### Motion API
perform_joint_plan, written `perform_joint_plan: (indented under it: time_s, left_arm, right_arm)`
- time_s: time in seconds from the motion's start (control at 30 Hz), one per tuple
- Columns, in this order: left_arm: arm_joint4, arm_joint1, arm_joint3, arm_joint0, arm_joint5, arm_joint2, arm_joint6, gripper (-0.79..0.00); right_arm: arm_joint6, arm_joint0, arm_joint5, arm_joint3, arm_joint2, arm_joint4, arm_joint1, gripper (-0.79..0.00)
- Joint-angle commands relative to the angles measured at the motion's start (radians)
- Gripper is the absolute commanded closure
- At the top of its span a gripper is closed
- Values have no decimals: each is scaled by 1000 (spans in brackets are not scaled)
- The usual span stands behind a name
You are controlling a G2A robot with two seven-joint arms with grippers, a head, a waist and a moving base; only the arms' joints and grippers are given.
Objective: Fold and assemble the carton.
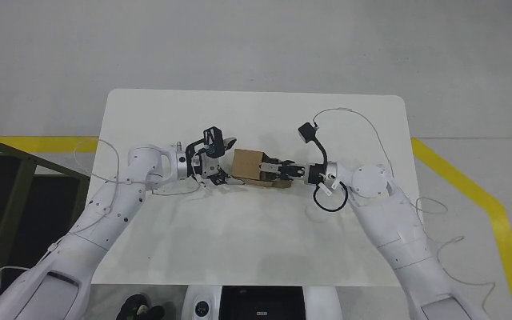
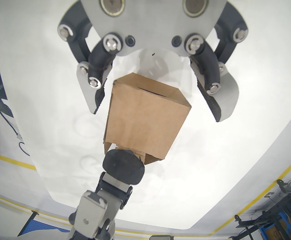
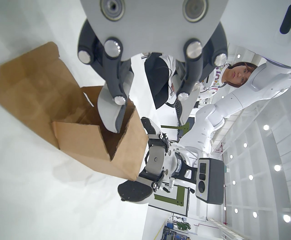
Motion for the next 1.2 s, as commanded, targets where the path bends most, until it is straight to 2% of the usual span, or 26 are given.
perform_joint_plan:
  time_s: [0.0, 0.1, 0.2, 0.23, 0.3, 0.43, 0.8, 1.0, 1.17]
  left_arm:
    - [10, -2, 9, -3, -2, 2, 14, -785]
    - [34, -5, 16, -6, -12, 6, 37, -785]
    - [55, -8, 24, -6, -14, 10, 63, -785]
    - [60, -10, 27, -6, -14, 12, 71, -785]
    - [70, -13, 33, -8, -14, 16, 84, -785]
    - [90, -21, 44, -16, -8, 28, 109, -785]
    - [159, -42, 82, -50, 4, 57, 175, -785]
    - [163, -50, 88, -52, -2, 67, 191, -785]
    - [160, -55, 84, -47, -7, 70, 189, -785]
  right_arm:
    - [-5, -16, 10, -34, 23, -16, 8, -382]
    - [-8, -40, 26, -85, 54, -49, 20, -308]
    - [-11, -68, 46, -140, 76, -76, 30, -139]
    - [-10, -77, 54, -157, 81, -83, 32, -114]
    - [-10, -94, 69, -185, 87, -99, 37, -9]
    - [-53, -119, 80, -223, 96, -126, 42, 0]
    - [-53, -119, 80, -223, 96, -126, 42, 0]
    - [-51, -175, 180, -243, 92, -136, 49, 0]
    - [-20, -204, 224, -268, 88, -131, 56, 0]
